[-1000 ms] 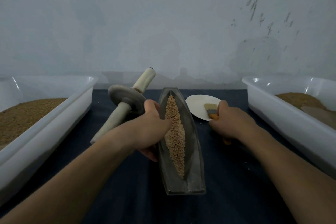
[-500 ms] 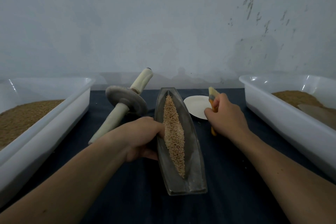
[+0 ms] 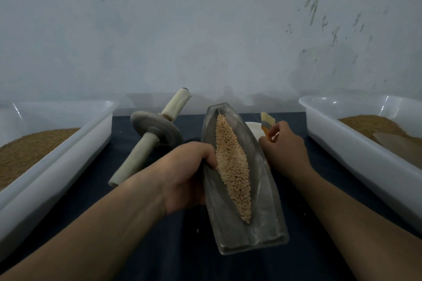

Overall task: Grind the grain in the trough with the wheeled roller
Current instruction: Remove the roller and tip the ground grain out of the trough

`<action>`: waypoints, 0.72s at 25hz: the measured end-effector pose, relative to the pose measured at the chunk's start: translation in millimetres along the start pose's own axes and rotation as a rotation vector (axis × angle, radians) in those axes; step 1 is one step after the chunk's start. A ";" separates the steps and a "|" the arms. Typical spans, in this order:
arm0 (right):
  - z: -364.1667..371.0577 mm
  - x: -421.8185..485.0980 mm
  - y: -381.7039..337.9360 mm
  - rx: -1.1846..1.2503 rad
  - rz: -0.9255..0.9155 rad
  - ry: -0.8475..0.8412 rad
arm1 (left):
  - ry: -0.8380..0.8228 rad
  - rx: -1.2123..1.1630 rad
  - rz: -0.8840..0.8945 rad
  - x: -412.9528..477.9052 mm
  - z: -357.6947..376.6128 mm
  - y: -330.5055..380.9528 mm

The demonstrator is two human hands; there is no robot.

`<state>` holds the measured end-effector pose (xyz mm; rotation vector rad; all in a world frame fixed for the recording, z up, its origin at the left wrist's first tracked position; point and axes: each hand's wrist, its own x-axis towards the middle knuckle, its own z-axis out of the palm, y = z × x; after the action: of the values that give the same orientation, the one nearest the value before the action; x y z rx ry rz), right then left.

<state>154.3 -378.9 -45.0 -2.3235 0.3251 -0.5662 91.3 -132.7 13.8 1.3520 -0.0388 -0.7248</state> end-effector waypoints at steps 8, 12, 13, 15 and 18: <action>-10.1 4.9 -3.8 0.432 0.131 0.032 | 0.155 -0.133 0.100 -33.9 11.5 26.1; -24.7 2.6 -15.9 0.638 0.183 -0.044 | 0.163 0.042 0.183 -88.0 2.7 55.1; -29.5 3.0 -20.4 0.692 0.213 -0.077 | 0.146 0.032 0.190 -103.3 -0.6 64.7; -39.0 1.4 -32.7 0.826 0.272 -0.189 | 0.283 0.095 0.277 -129.8 -17.1 85.1; -58.3 -10.3 -66.9 0.920 0.193 -0.335 | 0.593 0.188 0.479 -170.7 -57.0 109.6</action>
<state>121.8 -361.3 36.4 -1.4351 0.0868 -0.1541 31.1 5.1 161.4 1.6139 0.0424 0.0973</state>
